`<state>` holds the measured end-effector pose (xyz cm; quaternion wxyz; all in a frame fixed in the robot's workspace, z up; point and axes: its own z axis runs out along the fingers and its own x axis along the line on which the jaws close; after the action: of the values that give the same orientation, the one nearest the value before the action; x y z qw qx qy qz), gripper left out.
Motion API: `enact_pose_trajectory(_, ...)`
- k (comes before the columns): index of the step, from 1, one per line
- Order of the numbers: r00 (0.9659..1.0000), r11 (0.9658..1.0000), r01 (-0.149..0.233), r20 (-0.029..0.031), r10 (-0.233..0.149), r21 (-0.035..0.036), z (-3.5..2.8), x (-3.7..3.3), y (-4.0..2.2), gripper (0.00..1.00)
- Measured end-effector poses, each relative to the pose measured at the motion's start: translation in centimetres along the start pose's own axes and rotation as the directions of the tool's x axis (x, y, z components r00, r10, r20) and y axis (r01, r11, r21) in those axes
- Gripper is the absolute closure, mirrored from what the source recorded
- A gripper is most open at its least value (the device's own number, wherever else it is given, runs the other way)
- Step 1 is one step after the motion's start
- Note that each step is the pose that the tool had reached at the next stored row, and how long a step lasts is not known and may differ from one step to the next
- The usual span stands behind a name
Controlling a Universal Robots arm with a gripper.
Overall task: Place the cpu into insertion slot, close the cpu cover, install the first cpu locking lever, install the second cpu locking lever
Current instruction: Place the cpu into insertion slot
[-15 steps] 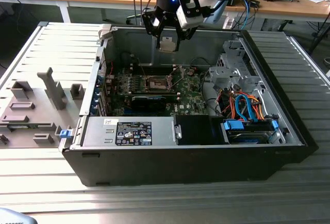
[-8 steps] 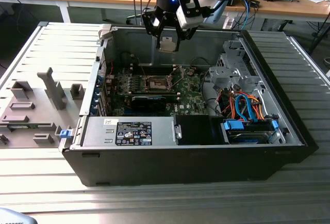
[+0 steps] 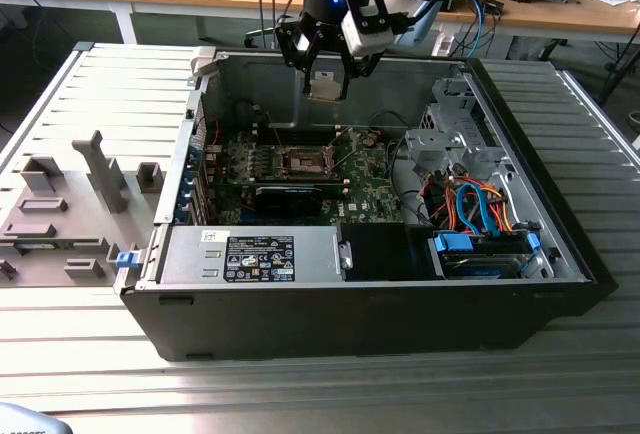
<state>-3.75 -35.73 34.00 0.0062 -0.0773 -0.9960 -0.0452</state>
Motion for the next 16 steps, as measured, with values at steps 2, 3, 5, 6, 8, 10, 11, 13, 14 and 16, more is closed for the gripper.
enact_pose_trajectory(2,1.0000,1.0000,-0.002,0.0002,0.002,-0.0001,0.01,0.00,0.00,0.45)
enact_pose_trajectory(3,1.0000,1.0000,-0.004,0.0003,0.004,-0.0001,0.01,0.00,0.00,0.45)
enact_pose_trajectory(5,1.0000,1.0000,-0.005,0.0004,0.005,-0.0001,0.01,0.00,0.00,0.45)
enact_pose_trajectory(6,1.0000,1.0000,-0.006,0.0005,0.006,-0.0002,0.01,0.00,0.00,0.45)
enact_pose_trajectory(8,1.0000,1.0000,-0.008,0.0007,0.008,-0.0002,0.01,0.00,0.00,0.45)
enact_pose_trajectory(10,1.0000,1.0000,-0.009,0.0008,0.009,-0.0002,0.01,0.00,0.00,0.45)
enact_pose_trajectory(11,0.9999,0.9999,-0.010,0.0009,0.010,-0.0002,0.01,0.00,0.00,0.45)
enact_pose_trajectory(13,0.9999,0.9999,-0.012,0.0010,0.012,-0.0003,0.01,0.00,0.00,0.45)
enact_pose_trajectory(14,0.9999,0.9999,-0.013,0.0012,0.013,-0.0003,0.01,0.00,0.00,0.45)
enact_pose_trajectory(16,0.9999,0.9999,-0.015,0.0013,0.015,-0.0004,0.01,0.00,0.00,0.45)
